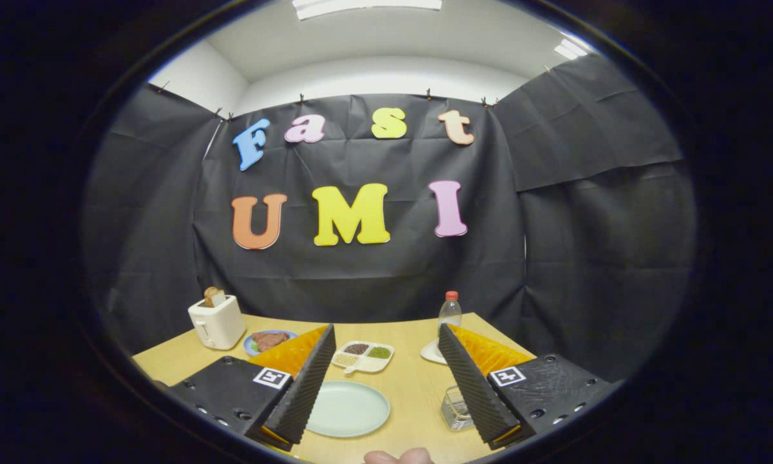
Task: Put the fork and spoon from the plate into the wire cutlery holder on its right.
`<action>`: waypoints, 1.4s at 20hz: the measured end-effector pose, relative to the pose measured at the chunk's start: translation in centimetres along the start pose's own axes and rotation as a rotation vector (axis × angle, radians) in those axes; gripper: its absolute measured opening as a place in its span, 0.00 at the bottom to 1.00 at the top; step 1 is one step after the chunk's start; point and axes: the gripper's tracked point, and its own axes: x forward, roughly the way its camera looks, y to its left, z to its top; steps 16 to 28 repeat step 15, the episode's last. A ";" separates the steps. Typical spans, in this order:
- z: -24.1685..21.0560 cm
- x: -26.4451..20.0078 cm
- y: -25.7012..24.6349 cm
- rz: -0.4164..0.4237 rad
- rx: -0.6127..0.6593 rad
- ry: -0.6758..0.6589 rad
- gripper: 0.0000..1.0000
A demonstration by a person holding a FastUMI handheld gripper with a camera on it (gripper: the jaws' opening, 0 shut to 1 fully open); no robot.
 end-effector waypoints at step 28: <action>0.1 -0.1 -0.1 -0.023 -0.008 0.004 0.96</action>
